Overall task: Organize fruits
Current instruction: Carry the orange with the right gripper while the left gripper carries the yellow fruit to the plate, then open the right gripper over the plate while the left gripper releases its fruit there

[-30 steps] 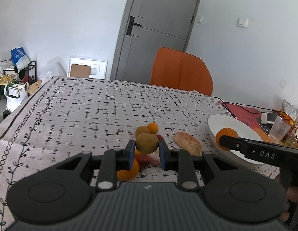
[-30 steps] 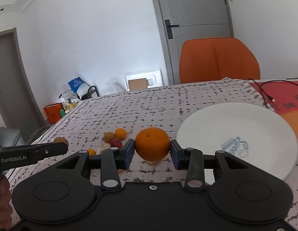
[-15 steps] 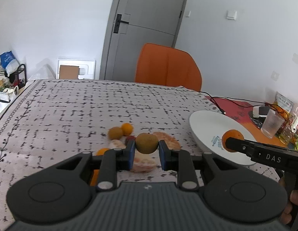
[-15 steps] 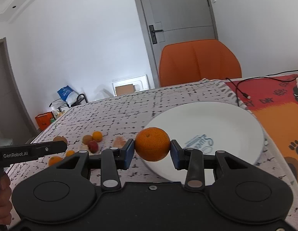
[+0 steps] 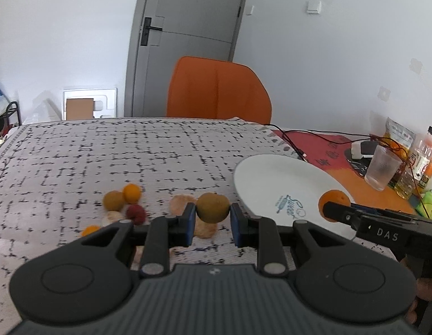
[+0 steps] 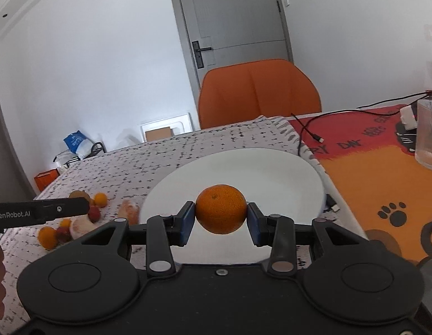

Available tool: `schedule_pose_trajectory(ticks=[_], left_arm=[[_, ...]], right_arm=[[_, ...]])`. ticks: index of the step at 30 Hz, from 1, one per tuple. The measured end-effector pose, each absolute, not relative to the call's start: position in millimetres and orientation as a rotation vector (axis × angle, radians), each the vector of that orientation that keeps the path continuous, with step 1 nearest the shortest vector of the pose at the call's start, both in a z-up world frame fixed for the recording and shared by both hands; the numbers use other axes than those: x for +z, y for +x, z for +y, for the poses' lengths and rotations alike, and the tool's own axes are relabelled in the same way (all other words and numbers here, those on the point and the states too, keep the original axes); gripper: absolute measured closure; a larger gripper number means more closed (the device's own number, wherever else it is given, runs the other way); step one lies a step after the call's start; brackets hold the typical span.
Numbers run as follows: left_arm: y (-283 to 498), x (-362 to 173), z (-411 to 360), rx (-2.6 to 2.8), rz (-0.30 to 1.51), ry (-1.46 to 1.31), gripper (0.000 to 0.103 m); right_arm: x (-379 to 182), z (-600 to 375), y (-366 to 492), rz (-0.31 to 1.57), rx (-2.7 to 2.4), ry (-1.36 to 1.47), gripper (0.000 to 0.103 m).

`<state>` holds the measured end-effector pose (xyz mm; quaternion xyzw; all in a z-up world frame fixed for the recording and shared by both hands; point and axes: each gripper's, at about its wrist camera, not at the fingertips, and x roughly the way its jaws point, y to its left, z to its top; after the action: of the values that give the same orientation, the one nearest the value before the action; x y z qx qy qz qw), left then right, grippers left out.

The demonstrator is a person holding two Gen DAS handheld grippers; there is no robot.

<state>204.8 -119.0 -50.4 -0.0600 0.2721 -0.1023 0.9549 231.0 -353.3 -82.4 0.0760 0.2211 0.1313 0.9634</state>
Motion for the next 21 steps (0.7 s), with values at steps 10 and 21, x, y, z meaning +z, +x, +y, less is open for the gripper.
schedule_pose_trajectory(ticks=[10,21], left_arm=[[222,-57,-146,-0.25,0.563,-0.106,0.078],[237,-65,-168,-0.299,0.592,-0.095,0.078]], right_arm=[[-92,-367,237,0.468,0.238,0.166,0.063],[-96,-371,237,0.46,0.252,0.186,0.062]])
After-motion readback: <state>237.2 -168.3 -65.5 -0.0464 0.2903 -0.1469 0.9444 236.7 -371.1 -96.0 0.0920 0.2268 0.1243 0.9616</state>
